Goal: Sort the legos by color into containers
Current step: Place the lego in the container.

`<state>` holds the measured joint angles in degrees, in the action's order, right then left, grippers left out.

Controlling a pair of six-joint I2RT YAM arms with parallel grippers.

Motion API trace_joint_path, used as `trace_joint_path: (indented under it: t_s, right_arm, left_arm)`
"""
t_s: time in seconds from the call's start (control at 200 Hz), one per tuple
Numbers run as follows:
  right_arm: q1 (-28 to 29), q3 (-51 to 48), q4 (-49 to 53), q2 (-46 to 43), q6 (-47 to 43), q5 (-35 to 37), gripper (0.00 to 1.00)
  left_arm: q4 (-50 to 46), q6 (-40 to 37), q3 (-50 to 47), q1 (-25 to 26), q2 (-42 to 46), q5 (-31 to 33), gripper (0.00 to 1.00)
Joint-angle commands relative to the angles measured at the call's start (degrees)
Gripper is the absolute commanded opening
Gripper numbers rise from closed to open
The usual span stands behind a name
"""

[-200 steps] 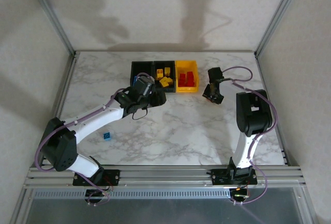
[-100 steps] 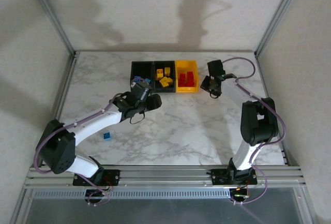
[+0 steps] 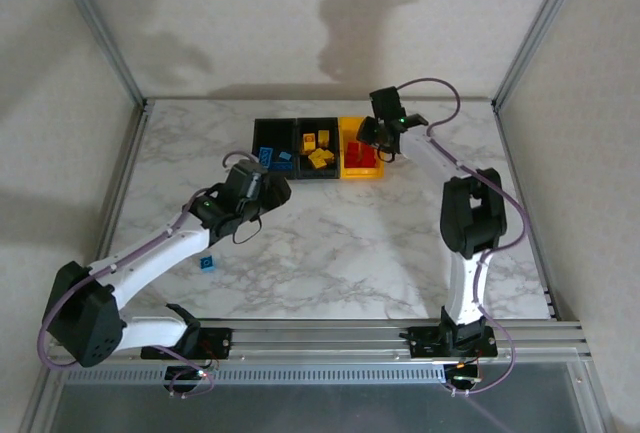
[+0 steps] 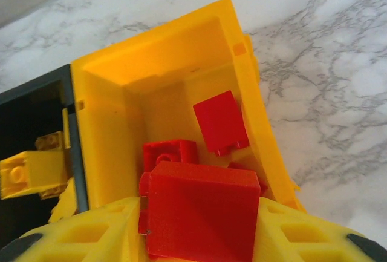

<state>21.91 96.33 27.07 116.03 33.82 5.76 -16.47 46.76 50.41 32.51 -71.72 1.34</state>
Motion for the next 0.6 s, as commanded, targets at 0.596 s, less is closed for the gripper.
trace_joint_path:
  t_s: [0.596]
  right_arm:
    - [0.5,10.9,4.1,6.1,-1.6,0.0,0.58]
  left_arm:
    - [-11.7,3.9,-3.0,-5.8,8.4,4.2,0.69]
